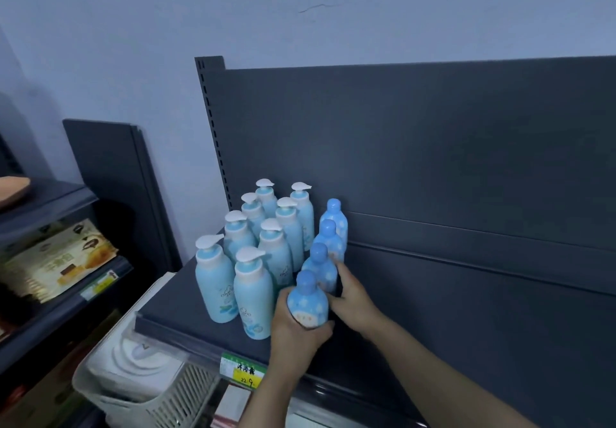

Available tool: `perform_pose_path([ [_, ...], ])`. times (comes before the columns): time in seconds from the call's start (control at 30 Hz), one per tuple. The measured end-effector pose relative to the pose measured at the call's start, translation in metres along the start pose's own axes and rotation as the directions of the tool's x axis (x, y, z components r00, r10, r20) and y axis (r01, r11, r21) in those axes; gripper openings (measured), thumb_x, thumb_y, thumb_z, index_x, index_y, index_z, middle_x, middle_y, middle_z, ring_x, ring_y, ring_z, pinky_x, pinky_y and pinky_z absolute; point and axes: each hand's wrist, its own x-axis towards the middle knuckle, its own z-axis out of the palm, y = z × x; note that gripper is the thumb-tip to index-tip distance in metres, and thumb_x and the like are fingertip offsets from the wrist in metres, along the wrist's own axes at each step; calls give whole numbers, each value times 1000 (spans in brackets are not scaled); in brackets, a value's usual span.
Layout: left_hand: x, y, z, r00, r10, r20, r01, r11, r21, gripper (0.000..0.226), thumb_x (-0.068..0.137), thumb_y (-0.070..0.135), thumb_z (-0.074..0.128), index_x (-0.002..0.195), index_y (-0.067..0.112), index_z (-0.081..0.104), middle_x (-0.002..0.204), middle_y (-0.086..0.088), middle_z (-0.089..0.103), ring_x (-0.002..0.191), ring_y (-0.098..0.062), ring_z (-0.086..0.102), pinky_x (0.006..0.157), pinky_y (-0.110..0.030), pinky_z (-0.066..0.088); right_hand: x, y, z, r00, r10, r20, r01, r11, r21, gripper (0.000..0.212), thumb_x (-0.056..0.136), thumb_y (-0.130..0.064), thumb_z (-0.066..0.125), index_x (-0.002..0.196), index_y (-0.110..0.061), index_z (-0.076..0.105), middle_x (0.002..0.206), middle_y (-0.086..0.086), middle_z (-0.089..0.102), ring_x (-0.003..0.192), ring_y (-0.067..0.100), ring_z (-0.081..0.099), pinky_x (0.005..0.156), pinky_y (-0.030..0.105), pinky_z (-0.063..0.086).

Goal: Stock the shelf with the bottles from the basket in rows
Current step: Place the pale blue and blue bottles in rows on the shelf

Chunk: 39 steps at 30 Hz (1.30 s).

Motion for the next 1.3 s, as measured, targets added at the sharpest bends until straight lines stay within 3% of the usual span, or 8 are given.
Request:
perform_pose_path([
  [0.17,-13,4,-3,987,134,-87,-124,987,106,88,53,3,88,122,25,40,119,10,53,106,2,53,88,-6,43,-6,1,-8,998,-45,-48,39,993,-107,64,75,-28,74,129,-30,42,133,-5,50,120,5,49,103,28,41],
  [0.23,-23,13,-2,931,322,-174,-286,937,201,88,59,26,87,131,24,36,131,3,47,123,-7,45,105,-27,40,-18,-5,-17,994,-80,-73,63,977,-205,56,75,-23,76,120,-34,44,126,-4,51,112,-2,49,103,26,39],
  [0.3,-28,30,7,801,570,-185,-487,799,353,78,75,50,68,137,18,33,142,-6,37,134,-26,35,111,-43,32,-35,-22,-29,968,-163,-192,89,934,-346,52,80,-34,68,125,-24,44,126,-2,49,114,2,46,106,28,35],
  [0.37,-24,55,26,685,725,-73,-581,604,546,66,88,48,48,138,7,36,147,-15,30,138,-36,24,114,-47,19,-53,-44,-44,875,-342,-342,76,796,-601,63,85,-52,47,134,-14,42,137,1,45,129,14,38,113,31,24],
  [0.53,-23,120,106,684,711,165,-568,376,733,61,93,44,35,144,11,33,153,-18,22,141,-34,11,112,-54,3,-109,-95,-113,673,-599,-434,-209,409,-889,60,94,-46,26,145,-13,28,154,9,24,144,26,12,116,43,-1],
  [0.63,-46,134,160,620,744,251,-665,328,670,63,95,47,32,147,11,27,155,-18,18,143,-34,10,112,-55,1,-160,-104,-158,600,-626,-499,-379,327,-866,59,95,-43,28,145,-12,28,153,10,25,144,28,14,115,46,3],
  [1.03,-272,127,353,317,736,599,-941,321,103,66,96,47,32,149,11,16,156,-19,11,143,-34,3,115,-53,1,-450,-45,-280,293,-484,-825,-844,274,-460,60,93,-42,34,143,-10,32,151,11,30,142,28,20,114,45,5],
  [1.3,-426,65,462,207,605,769,-955,294,26,66,93,47,36,145,7,27,153,-22,22,141,-36,14,113,-52,6,-616,62,-335,250,-267,-931,-904,280,-323,61,92,-44,31,141,-8,35,148,13,36,139,31,29,113,48,12],
])
